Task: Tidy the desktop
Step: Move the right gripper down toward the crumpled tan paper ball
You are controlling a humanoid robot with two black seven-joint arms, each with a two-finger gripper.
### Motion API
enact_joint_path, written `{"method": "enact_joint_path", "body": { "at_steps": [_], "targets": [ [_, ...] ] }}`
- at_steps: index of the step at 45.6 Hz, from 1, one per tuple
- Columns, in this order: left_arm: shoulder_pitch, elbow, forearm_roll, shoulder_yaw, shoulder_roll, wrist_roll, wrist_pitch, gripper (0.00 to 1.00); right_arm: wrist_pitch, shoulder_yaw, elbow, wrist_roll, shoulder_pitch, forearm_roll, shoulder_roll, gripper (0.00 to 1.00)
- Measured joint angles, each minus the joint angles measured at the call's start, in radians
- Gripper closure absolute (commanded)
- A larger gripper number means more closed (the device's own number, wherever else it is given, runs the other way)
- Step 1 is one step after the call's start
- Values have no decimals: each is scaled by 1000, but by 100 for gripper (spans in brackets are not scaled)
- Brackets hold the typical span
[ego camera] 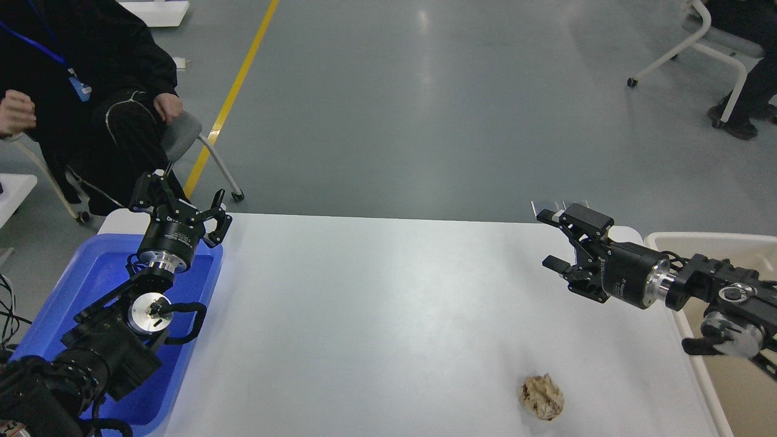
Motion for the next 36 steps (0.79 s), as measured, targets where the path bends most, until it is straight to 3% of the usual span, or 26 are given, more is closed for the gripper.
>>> {"method": "enact_joint_path", "body": {
  "at_steps": [8,16,23,36],
  "targets": [
    [0,0,0,0,0,0,0,0,110,-110,67,-114,92,-85,-50,0],
    [0,0,0,0,0,0,0,0,172,-233,100,-158,187,-280,-57,0],
    [0,0,0,0,0,0,1,0,193,-381,112,-169,278,-451,-22,0],
    [0,0,0,0,0,0,1,0,143,-594,95,-115,355,-719,62,0]
  ]
}}
